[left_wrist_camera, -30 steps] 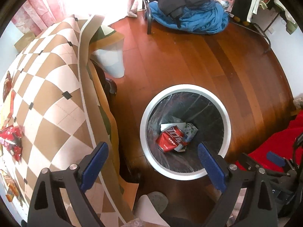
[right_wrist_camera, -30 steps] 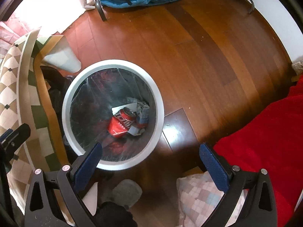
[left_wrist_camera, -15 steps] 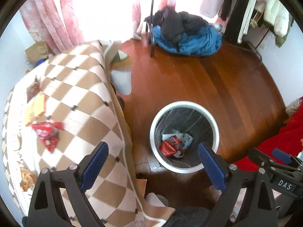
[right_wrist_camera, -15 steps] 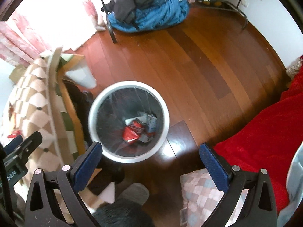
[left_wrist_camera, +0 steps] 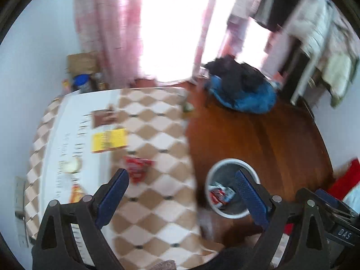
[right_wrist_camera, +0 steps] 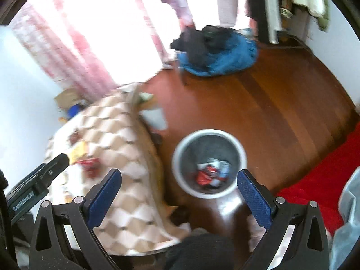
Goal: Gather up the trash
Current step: 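Grasp the clear plastic cup with the left tool while the right tool grasps the red snack bag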
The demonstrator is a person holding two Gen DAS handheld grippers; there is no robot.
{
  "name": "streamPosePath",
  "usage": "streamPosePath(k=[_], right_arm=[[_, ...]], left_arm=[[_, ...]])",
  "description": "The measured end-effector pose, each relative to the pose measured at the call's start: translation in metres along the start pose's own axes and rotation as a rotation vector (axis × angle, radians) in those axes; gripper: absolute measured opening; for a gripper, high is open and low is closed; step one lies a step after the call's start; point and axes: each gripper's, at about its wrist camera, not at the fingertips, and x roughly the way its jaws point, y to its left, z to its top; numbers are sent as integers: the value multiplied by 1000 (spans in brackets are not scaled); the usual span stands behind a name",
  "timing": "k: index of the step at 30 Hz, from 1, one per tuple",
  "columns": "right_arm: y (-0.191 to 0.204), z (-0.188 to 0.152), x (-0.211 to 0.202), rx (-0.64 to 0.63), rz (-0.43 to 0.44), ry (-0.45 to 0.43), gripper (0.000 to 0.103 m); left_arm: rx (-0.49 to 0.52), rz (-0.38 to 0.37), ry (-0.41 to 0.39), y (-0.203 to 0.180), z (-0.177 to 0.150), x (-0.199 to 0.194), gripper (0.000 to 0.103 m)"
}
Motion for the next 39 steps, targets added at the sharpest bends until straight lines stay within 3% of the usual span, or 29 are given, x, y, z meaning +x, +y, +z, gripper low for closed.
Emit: streamPosePath(k=[4, 8, 11, 16, 21, 23, 25, 26, 27, 28, 33, 35, 39], right_arm=[[71, 1, 21, -101, 69, 43, 103], [134, -4, 71, -175, 116, 121, 103], [172, -12, 123, -210, 124, 194, 103], [214, -26, 207, -228, 109, 293, 91], [231, -33, 256, -231, 81, 324, 85], [235, -35, 268, -230, 100, 328, 77], [239, -38, 279, -224, 98, 333, 63], [239, -39, 279, -222, 97, 317, 62], [240, -38, 278, -224, 104, 301, 49], [241, -38, 278, -228, 110, 301, 43], [241, -38, 273, -244, 100, 285, 39], [240, -38, 269, -257, 100, 280, 37], [242, -40, 261, -278, 105, 271, 34]], left_arm=[[-88, 95, 9, 73, -7, 1, 96], [-225, 202, 75, 163, -31, 27, 96], [-293, 251, 136, 216, -54, 55, 95], [-349, 268, 207, 267, -83, 88, 95], [-304, 230, 253, 276, -94, 113, 95], [-273, 205, 269, 272, -94, 123, 95], [-245, 183, 281, 267, -93, 131, 95], [-229, 178, 284, 263, -91, 135, 95], [-217, 178, 285, 260, -90, 138, 95], [-209, 174, 283, 258, -88, 140, 95], [-200, 155, 265, 253, -77, 146, 67], [-193, 158, 262, 251, -74, 148, 42], [-189, 160, 242, 253, -71, 148, 40]])
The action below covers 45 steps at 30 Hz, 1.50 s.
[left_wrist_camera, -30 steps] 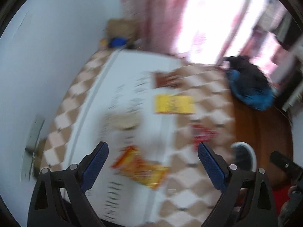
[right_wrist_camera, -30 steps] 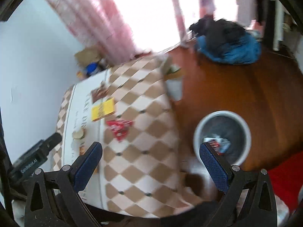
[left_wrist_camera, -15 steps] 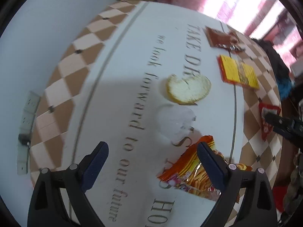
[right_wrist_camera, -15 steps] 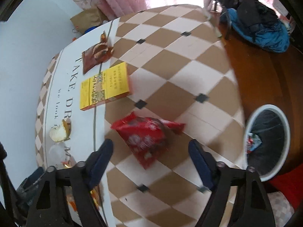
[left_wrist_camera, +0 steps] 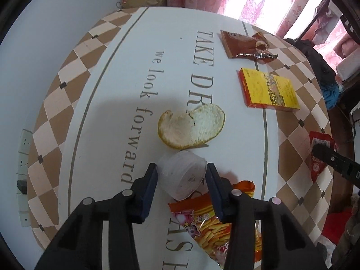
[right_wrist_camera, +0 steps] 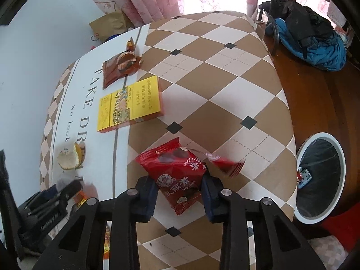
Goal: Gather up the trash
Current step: 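Grasp the clear plastic cup with the left tool while the right tool grasps the red snack bag, then carry the cup and red snack bag over the bin and release both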
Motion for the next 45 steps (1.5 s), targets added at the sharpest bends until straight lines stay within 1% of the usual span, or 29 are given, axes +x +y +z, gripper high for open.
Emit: streamPosePath(k=[2, 3, 4, 9, 12, 20, 24, 28, 32, 36, 39, 41, 43, 45], right_arm=[[3, -2, -5, -18, -1, -9, 32], [5, -4, -7, -25, -1, -16, 29], [6, -5, -10, -35, 1, -22, 28], [14, -13, -22, -60, 4, -42, 26], [15, -18, -31, -60, 19, -55, 25], [17, -29, -64, -44, 67, -107, 25], [17, -33, -89, -39, 97, -146, 25], [16, -33, -121, -39, 117, -199, 25], [6, -34, -157, -32, 136, -255, 24], [-21, -36, -194, 0, 145, -306, 24], [-53, -39, -222, 37, 141, -340, 24], [-81, -42, -238, 70, 129, -360, 24], [-114, -45, -251, 110, 109, -374, 24], [-143, -50, -257, 148, 85, -380, 24]], left_arm=[[7, 8, -13, 0, -1, -3, 40], [10, 11, -17, 0, -2, -4, 40], [13, 20, -23, 0, -3, -7, 40], [25, 61, -68, 0, -7, -21, 40], [23, 76, -100, 3, -12, -37, 40], [-1, 69, -204, 9, -16, -90, 40], [3, 53, -272, 3, -13, -123, 40], [24, 27, -334, -12, -10, -156, 40], [68, -22, -385, -40, -6, -184, 40], [121, -89, -416, -80, -2, -203, 40], [166, -156, -417, -119, 1, -210, 40], [209, -209, -407, -155, 3, -211, 40], [240, -252, -390, -186, 4, -209, 40], [275, -312, -356, -223, 3, -200, 40]])
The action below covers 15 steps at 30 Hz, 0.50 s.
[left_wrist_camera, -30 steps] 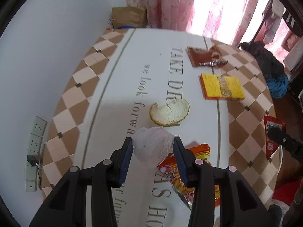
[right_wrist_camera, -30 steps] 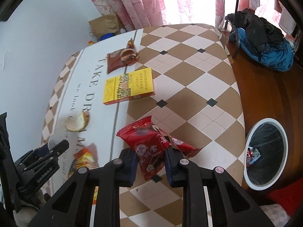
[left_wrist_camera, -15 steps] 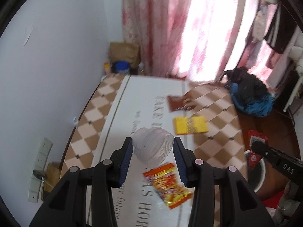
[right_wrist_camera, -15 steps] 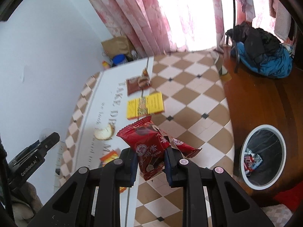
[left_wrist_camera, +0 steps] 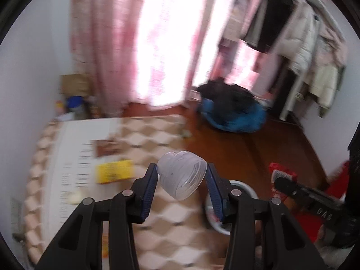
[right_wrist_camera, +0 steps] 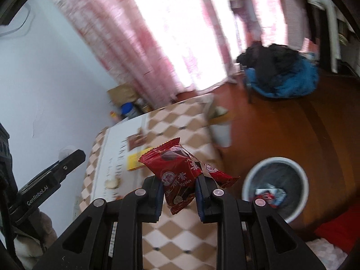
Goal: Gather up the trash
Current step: 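Carry the cup and red snack bag over the bin and release both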
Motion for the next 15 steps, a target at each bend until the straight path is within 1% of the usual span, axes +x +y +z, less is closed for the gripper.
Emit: streamPosePath(k=[4, 5, 7, 8, 10, 11, 13, 15], right_arm=[[-76, -3, -10, 82, -84, -2, 24], [-98, -5, -9, 109, -108, 6, 24], [-138, -14, -3, 165, -140, 30, 24], [-162, -20, 3, 203, -153, 52, 24], [-202, -32, 15, 265, -170, 91, 24], [-222, -40, 25, 299, -171, 118, 24], [-257, -54, 41, 362, -164, 161, 24], [-286, -66, 62, 409, -163, 203, 24]], left_arm=[[29, -142, 101, -66, 0, 51, 40], [32, -185, 151, -85, -3, 73, 40], [35, -239, 223, -112, -9, 100, 40], [36, -256, 276, -126, -15, 123, 40], [40, -272, 343, -142, -22, 151, 40], [32, -265, 391, -150, -28, 174, 40], [30, -264, 452, -158, -36, 201, 40], [26, -239, 520, -163, -48, 234, 40]])
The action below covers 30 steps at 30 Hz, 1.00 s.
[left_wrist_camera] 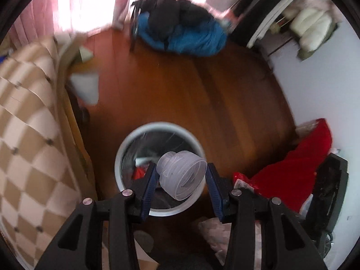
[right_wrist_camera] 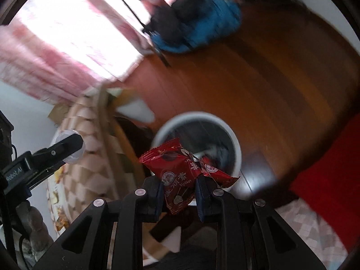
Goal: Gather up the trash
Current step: 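Carry the cup and red snack bag over the bin and release both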
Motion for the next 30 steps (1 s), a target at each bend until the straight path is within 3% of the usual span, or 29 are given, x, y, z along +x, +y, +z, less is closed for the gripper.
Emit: streamPosePath(k=[4, 8, 9, 11, 12, 15, 16, 17, 19, 21, 24, 27, 30], right_arm=[[-27, 4, 42, 32, -15, 60, 24], [-34, 17, 78, 19, -30, 109, 24], [-33, 21, 85, 14, -39, 116, 25], [-29, 28, 99, -5, -48, 135, 26], [-28, 32, 105, -11, -62, 141, 26], [-29, 43, 116, -13, -76, 144, 38], [-29, 45, 117, -10, -86, 142, 50], [-31, 47, 117, -2, -84, 139, 58], [-35, 48, 115, 14, -82, 134, 86], [-36, 47, 112, 16, -96, 127, 88], [-32, 41, 109, -2, -155, 119, 103], [-28, 30, 106, -55, -257, 114, 103], [-24, 20, 103, -76, -301, 120, 103]], left_arm=[[-23, 19, 101, 7, 1, 46, 40], [-42, 73, 144, 17, -8, 70, 43], [-43, 87, 148, 21, -10, 73, 46], [-53, 114, 145, 28, -17, 75, 75], [-59, 124, 139, 31, -18, 75, 79], [-76, 155, 132, 41, -20, 72, 93], [-76, 177, 128, 42, -21, 70, 102], [-72, 196, 122, 44, -21, 69, 103], [-54, 238, 100, 44, -23, 64, 103], [-38, 260, 82, 44, -21, 62, 103], [-17, 303, 39, 42, -21, 57, 103], [10, 335, 17, 38, -23, 53, 103], [17, 336, 10, 38, -23, 51, 103]])
